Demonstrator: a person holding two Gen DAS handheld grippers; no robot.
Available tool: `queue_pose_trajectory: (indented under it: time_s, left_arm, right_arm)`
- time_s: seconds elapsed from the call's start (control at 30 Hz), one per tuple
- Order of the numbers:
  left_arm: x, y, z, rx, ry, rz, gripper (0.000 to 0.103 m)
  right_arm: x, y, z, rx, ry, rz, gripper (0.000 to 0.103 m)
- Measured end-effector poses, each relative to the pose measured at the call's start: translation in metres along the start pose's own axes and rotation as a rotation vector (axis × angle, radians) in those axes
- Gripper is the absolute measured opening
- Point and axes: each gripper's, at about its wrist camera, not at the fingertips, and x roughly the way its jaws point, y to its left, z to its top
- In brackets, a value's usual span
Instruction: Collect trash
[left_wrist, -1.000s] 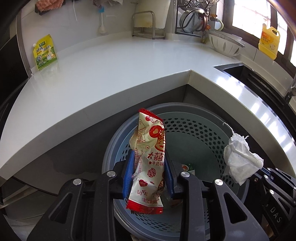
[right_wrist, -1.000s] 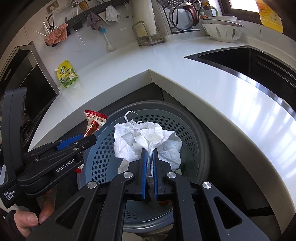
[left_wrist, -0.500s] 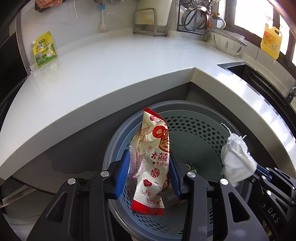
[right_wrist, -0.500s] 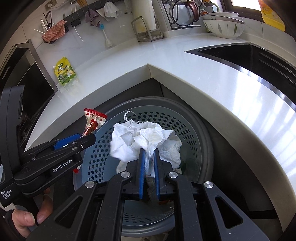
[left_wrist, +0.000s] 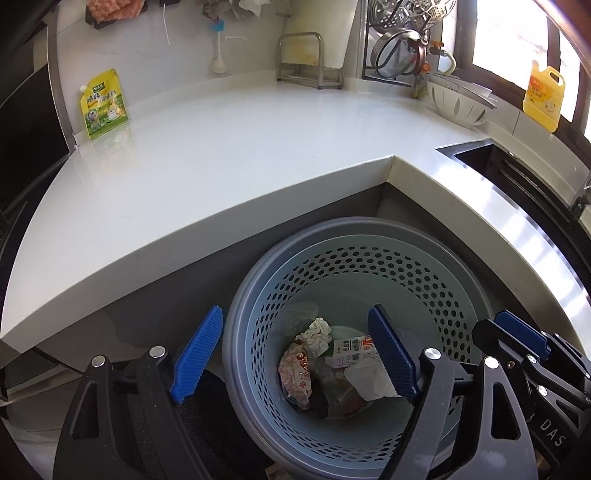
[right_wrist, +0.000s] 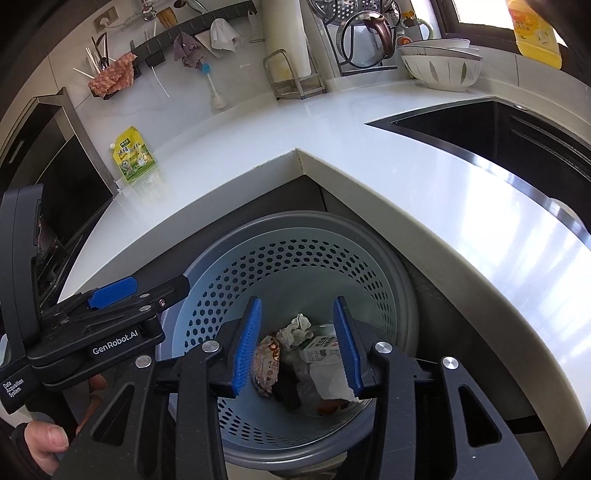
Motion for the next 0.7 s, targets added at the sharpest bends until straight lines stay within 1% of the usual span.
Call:
queue_pose_trajectory:
  time_s: [0.1,0.17,0.23,0.37,0.47,0.6,0.7]
  left_arm:
    - [-0.004,0.001,0.000,0.003,-0.010,0.006,0.081]
    - [-0.007,0.001,0.000,0.003,-0.016,0.010,0.083]
    - [-0.010,0.001,0.001,0.003,-0.024,0.016,0.086]
    - [-0.016,0.001,0.001,0.010,-0.043,0.029,0.089]
    - [-0.022,0.002,0.000,0.012,-0.053,0.032,0.092]
    - [-0.028,0.003,0.000,0.013,-0.068,0.039,0.093]
    - [-0.032,0.004,-0.001,0.009,-0.075,0.044,0.096]
  right_arm:
    - [-0.004,0.000,0.000,0.000,-0.008,-0.001,0.043]
    - [-0.007,0.001,0.000,0.001,-0.015,0.000,0.046]
    - [-0.010,0.002,0.000,-0.002,-0.020,0.000,0.047]
    - [-0.015,0.003,-0.001,-0.004,-0.029,0.000,0.054]
    - [-0.019,0.004,-0.002,-0.005,-0.036,-0.001,0.055]
    - [-0.023,0.005,-0.002,-0.004,-0.043,-0.005,0.057]
    - [-0.027,0.005,-0.003,-0.001,-0.050,-0.006,0.061]
